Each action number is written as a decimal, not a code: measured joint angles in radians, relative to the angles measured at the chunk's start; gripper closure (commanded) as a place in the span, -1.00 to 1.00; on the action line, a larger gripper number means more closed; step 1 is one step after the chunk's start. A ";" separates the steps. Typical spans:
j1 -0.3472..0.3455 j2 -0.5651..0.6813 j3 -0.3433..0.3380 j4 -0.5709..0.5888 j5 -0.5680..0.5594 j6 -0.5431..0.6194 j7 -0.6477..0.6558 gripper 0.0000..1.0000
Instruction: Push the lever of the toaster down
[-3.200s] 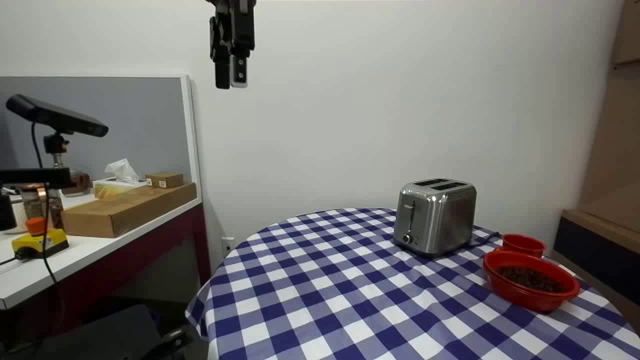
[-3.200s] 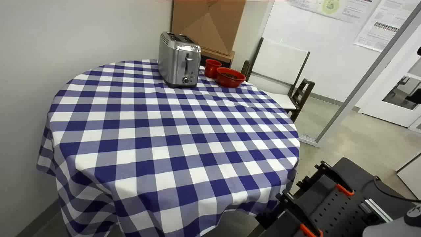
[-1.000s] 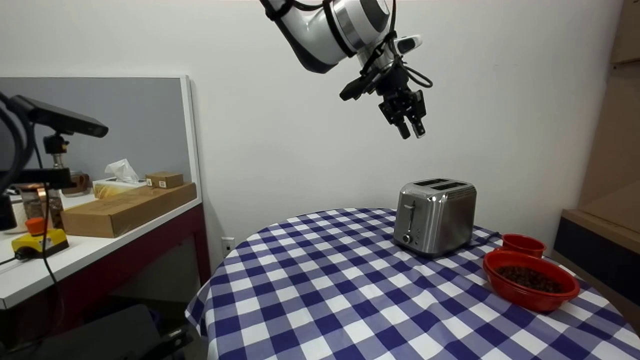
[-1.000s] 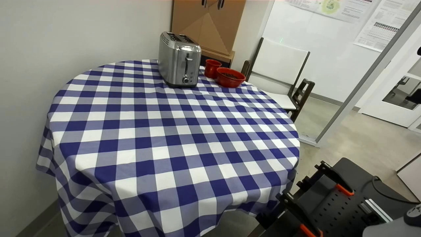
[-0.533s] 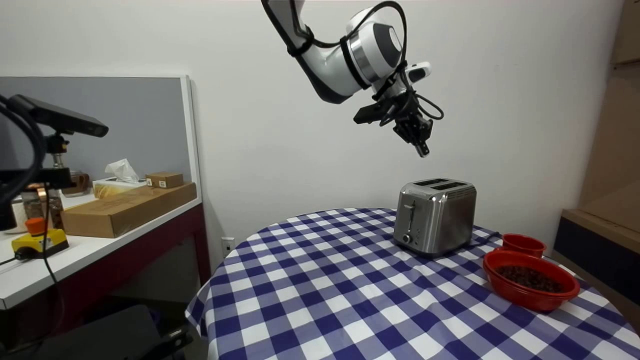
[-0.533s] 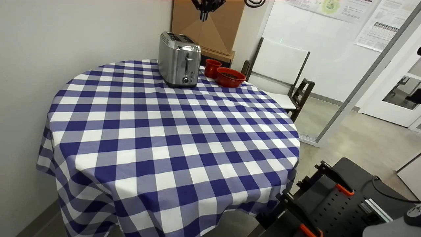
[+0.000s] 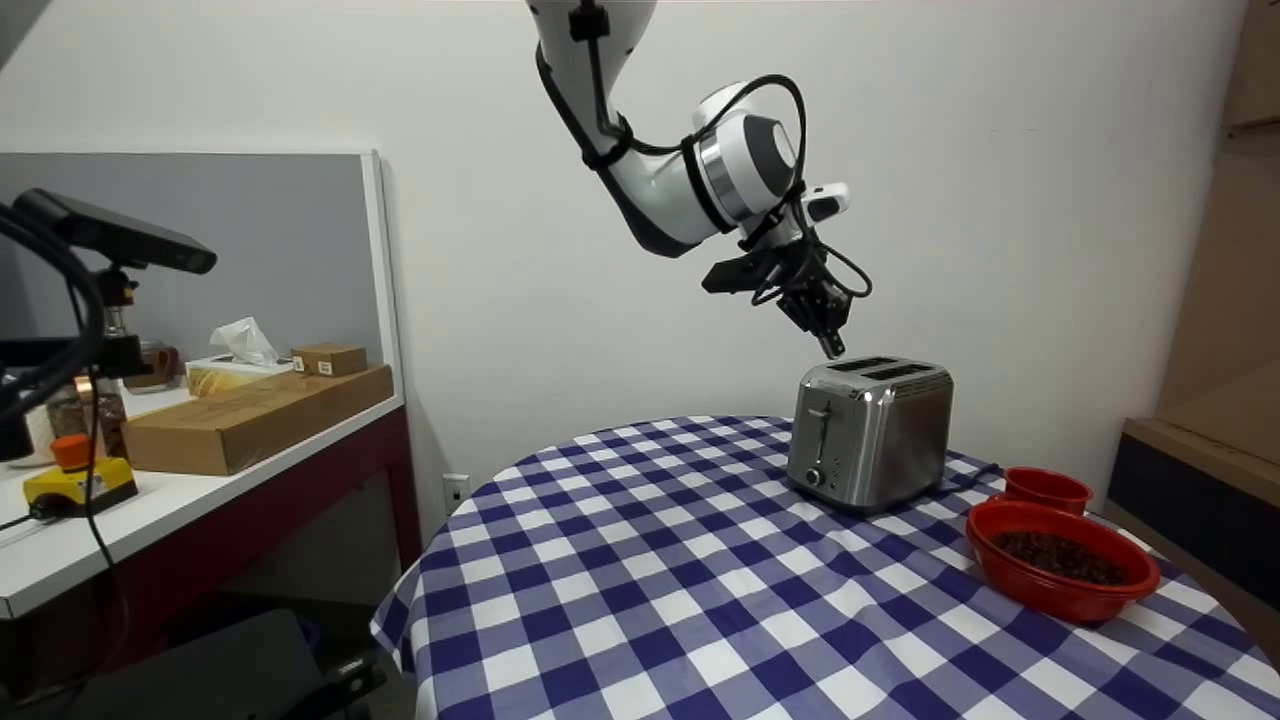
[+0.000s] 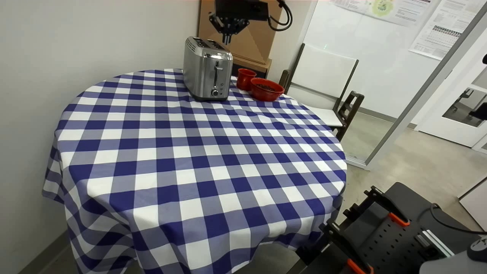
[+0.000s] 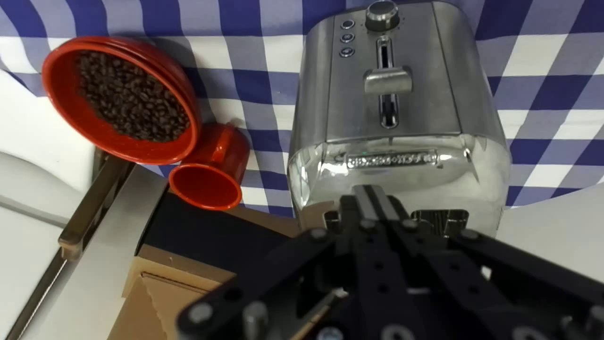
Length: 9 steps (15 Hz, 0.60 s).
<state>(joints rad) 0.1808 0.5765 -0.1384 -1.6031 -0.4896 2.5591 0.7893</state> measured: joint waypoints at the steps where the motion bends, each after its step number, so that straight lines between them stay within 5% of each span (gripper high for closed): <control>1: 0.004 0.012 -0.001 0.006 0.008 0.000 0.000 0.99; 9: 0.021 0.094 -0.016 0.052 0.065 0.000 0.000 0.99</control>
<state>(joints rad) 0.2016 0.6702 -0.1541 -1.5508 -0.4243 2.5590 0.7892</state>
